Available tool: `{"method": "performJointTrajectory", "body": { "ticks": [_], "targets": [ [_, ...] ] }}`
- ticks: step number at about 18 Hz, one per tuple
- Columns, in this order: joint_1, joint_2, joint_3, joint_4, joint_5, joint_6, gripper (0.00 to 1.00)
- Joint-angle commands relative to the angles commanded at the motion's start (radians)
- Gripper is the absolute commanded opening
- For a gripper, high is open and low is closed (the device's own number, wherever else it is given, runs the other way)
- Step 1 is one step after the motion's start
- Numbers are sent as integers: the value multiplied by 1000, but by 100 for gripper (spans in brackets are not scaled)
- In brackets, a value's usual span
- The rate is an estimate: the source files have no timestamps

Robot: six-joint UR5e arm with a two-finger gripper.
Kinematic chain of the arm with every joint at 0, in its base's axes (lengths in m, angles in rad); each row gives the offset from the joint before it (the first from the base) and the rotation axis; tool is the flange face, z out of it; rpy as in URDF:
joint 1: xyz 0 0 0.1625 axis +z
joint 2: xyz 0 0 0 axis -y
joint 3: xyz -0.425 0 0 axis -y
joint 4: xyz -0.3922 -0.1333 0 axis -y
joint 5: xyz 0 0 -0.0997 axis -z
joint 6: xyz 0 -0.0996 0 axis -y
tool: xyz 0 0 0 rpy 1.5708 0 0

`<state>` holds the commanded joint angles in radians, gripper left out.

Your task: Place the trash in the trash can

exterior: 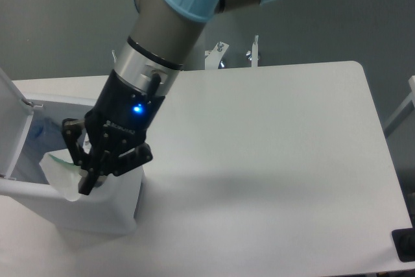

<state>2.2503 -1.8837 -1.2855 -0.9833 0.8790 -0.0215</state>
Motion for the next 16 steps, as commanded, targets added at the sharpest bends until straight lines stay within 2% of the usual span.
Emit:
{"method": "performJointTrajectory", "body": {
  "ticks": [2,3,5,10,13,16],
  "targets": [
    [0,-2,0,0,2,20,80],
    [0,0,-3,-1,2,40,91],
    [2,-2,-5,-2,3,52,95],
    [12,-3,-11,-3,47,54,95],
    [46,-3,-9,-2,58,80,95],
    [92,-6,-6,0,60,155,100]
  ]
}}
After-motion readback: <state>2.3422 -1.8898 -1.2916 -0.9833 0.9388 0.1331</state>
